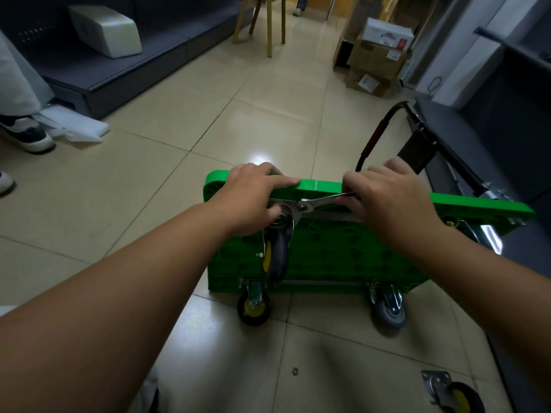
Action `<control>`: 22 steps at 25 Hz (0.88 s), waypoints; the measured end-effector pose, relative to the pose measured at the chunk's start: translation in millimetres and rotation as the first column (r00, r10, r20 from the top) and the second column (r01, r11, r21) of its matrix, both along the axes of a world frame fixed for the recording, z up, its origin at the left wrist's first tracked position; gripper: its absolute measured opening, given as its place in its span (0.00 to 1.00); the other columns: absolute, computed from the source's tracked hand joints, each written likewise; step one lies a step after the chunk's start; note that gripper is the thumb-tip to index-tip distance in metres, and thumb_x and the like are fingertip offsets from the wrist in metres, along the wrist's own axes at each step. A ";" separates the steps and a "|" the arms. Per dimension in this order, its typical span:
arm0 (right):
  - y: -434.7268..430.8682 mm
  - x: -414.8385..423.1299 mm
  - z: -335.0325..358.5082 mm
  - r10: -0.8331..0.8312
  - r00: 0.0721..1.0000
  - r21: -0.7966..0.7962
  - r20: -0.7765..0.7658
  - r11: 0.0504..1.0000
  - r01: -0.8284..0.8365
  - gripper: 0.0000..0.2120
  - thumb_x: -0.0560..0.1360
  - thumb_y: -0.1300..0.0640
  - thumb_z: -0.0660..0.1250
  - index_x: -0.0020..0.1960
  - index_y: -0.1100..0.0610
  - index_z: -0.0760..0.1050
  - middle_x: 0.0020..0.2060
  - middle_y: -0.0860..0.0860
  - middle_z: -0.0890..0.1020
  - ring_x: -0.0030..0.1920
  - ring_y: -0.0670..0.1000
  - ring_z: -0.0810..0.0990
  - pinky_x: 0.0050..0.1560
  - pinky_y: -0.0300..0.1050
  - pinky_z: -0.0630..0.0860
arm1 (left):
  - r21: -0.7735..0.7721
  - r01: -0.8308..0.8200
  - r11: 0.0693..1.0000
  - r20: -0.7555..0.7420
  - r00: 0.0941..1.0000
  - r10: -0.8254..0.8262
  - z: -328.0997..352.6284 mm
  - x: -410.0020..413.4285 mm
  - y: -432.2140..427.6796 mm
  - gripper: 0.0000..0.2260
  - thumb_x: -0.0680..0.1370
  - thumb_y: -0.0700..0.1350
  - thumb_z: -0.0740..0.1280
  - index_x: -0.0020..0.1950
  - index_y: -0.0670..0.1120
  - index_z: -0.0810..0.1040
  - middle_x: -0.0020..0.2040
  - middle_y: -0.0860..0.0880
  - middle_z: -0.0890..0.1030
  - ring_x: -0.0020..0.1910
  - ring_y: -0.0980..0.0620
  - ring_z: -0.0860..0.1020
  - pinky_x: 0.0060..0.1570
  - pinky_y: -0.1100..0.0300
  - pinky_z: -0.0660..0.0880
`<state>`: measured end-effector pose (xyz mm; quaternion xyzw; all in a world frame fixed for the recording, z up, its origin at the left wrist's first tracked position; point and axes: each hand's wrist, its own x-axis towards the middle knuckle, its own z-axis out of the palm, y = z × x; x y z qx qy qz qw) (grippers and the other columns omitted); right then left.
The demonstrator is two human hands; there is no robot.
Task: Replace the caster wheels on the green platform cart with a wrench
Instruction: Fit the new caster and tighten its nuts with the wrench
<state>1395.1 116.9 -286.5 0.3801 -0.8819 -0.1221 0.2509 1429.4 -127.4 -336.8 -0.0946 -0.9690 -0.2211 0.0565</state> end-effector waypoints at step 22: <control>-45.9 37.1 -158.7 0.259 0.487 -0.537 0.834 0.184 0.823 0.14 0.79 0.50 0.68 0.39 0.57 0.75 0.28 0.45 0.81 0.30 0.41 0.80 0.32 0.35 0.72 | -0.030 -0.026 0.999 -0.066 0.998 0.024 -5.7 -1.8 5.8 0.27 0.79 0.50 0.67 0.78 0.62 0.66 0.72 0.54 0.70 0.70 0.49 0.64 0.71 0.54 0.53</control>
